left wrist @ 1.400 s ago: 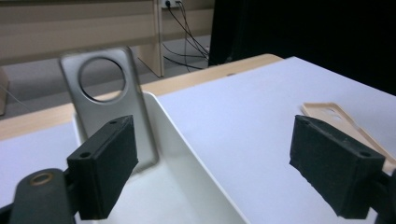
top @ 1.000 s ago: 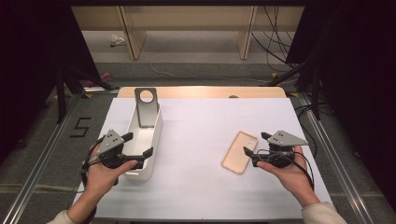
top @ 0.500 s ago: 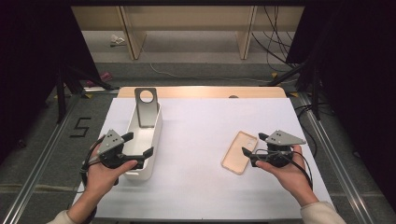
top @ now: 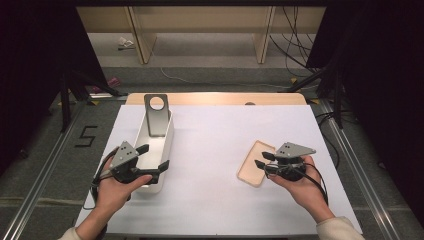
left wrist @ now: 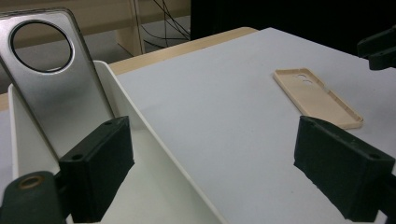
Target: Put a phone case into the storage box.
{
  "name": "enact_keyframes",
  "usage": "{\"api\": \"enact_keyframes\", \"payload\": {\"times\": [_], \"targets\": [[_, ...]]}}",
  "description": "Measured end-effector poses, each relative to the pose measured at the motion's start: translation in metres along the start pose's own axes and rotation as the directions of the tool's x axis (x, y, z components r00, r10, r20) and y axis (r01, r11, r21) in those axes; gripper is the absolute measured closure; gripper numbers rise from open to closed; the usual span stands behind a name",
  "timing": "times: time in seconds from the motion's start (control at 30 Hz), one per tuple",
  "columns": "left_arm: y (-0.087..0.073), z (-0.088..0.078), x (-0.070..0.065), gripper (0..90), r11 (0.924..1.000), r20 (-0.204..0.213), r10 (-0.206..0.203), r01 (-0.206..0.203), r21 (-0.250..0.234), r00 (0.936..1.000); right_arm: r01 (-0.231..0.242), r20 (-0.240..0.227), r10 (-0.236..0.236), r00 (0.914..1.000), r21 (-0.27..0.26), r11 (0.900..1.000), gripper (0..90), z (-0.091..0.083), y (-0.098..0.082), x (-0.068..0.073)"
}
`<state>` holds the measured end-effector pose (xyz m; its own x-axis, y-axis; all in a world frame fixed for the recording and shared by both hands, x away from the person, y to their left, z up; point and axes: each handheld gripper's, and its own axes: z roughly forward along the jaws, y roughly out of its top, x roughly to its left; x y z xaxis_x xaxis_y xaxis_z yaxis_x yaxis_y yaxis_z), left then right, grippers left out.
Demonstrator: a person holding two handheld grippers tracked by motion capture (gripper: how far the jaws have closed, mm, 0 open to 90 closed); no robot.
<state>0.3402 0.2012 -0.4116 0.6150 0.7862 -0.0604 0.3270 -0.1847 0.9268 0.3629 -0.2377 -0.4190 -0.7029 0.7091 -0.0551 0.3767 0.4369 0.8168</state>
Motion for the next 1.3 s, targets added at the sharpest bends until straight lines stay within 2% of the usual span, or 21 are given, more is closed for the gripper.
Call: {"api": "enact_keyframes", "payload": {"times": [0.03,0.17,0.3,0.43,0.57,0.83,0.97,1.13,1.3], "targets": [[-0.001,0.000,0.000,11.7,1.0000,0.000,-0.001,0.001,0.002,1.0000,-0.006,-0.007,0.006,1.0000,0.010,1.000,67.3,0.002,0.000,0.000],[-0.001,0.001,-0.001,11.9,1.0000,0.001,0.005,-0.005,0.002,1.0000,0.036,-0.022,-0.035,0.9992,0.055,0.998,81.5,0.010,0.000,0.003],[-0.002,0.002,-0.001,11.9,1.0000,0.003,0.006,-0.006,0.001,1.0000,0.052,-0.042,-0.047,0.9980,0.114,0.992,90.0,0.018,0.001,0.007],[-0.002,0.002,-0.001,12.0,0.9999,0.003,0.012,-0.012,0.004,0.9999,0.057,-0.066,-0.045,0.9968,0.189,0.980,90.0,0.025,-0.003,0.009],[-0.002,0.002,-0.001,12.1,0.9999,0.000,0.014,-0.014,0.002,0.9999,0.046,-0.089,-0.024,0.9958,0.256,0.966,90.0,0.032,-0.009,0.010],[-0.002,0.002,-0.002,12.2,0.9998,0.000,0.021,-0.021,0.005,0.9998,0.030,-0.080,-0.003,0.9968,0.343,0.939,90.0,0.038,-0.017,0.007],[-0.002,0.002,-0.002,12.2,0.9997,0.000,0.022,-0.022,0.005,0.9997,0.045,-0.085,-0.015,0.9962,0.360,0.932,90.0,0.039,-0.019,0.008],[-0.003,0.002,-0.002,12.4,0.9997,-0.003,0.025,-0.025,0.001,0.9997,0.047,-0.089,-0.013,0.9959,0.394,0.918,90.0,0.041,-0.022,0.007],[-0.003,0.002,-0.003,12.3,0.9994,0.001,0.033,-0.033,0.010,0.9995,0.055,-0.090,-0.020,0.9958,0.403,0.914,90.0,0.041,-0.022,0.007]]}}
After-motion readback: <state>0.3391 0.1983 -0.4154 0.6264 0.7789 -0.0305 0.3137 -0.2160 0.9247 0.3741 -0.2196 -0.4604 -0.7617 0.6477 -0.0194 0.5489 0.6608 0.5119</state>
